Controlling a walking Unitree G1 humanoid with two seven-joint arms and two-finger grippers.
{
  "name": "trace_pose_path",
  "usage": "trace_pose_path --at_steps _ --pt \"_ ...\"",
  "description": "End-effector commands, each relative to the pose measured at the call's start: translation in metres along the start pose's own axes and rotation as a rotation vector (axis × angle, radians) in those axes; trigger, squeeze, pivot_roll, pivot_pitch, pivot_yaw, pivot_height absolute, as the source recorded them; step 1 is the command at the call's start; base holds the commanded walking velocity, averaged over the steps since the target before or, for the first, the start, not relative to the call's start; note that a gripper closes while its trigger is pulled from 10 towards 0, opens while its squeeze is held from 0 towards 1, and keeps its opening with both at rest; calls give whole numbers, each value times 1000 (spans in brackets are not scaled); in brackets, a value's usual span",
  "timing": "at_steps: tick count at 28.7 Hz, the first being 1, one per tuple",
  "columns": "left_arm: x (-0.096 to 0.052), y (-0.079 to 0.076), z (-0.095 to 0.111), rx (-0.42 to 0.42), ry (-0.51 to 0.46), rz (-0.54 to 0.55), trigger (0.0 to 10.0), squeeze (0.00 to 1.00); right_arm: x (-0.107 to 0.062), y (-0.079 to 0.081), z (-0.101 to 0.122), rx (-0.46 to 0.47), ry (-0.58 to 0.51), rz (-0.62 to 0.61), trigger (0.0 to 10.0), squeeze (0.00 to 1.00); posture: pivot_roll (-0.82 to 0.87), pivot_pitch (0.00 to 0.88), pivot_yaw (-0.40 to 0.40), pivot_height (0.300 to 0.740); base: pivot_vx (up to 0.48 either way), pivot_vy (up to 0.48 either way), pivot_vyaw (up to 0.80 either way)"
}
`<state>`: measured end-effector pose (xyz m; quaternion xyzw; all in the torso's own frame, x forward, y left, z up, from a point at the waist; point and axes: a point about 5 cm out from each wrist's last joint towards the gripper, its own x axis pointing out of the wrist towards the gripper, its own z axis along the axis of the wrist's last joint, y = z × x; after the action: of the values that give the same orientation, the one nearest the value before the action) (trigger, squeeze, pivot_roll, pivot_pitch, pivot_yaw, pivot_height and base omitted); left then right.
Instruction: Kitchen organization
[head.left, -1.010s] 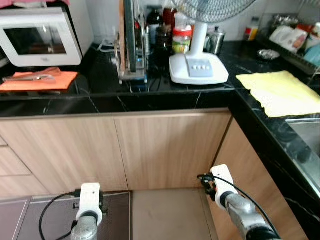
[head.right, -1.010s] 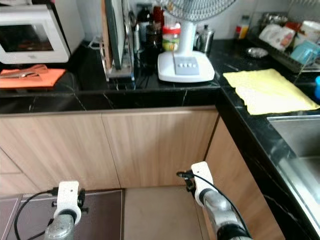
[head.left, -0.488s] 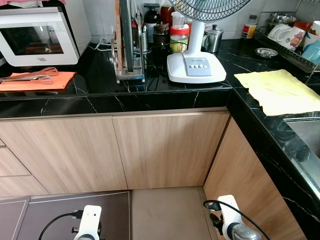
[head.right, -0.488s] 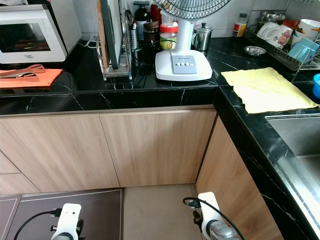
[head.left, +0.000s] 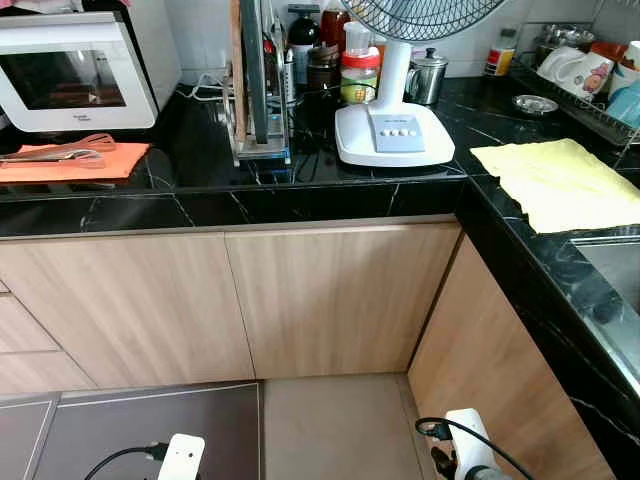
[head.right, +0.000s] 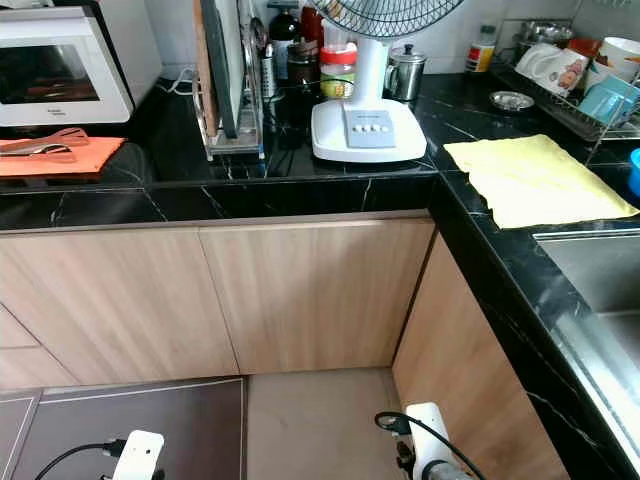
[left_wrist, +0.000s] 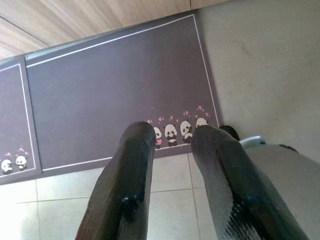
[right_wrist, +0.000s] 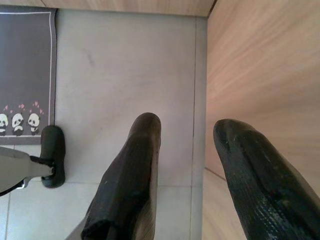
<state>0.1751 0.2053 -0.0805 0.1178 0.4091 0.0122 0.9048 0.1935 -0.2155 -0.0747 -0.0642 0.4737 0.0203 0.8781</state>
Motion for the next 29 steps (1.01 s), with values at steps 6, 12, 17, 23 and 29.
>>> trace_pose_path --at_steps 6,12,17,23,29 --pt "1 6 3 15 1 6 10000 0 1 5 6 0 -14 12 10000 0 -92 0 12 740 0 480 0" --pt "2 6 5 13 -5 10 10000 0 1 5 0 -33 -8 12 10000 0 -85 0 12 740 0 480 166" --pt "2 6 4 11 -4 11 10000 0 1 6 1 17 -14 8 10000 0 -79 0 14 740 0 479 0" --pt "2 9 5 37 -4 11 10000 0 1 5 1 9 -14 8 10000 0 -75 0 14 740 0 480 0" --pt "3 10 7 38 -10 13 10000 0 0 3 1 -43 -13 6 10000 0 -70 4 13 740 0 480 533"
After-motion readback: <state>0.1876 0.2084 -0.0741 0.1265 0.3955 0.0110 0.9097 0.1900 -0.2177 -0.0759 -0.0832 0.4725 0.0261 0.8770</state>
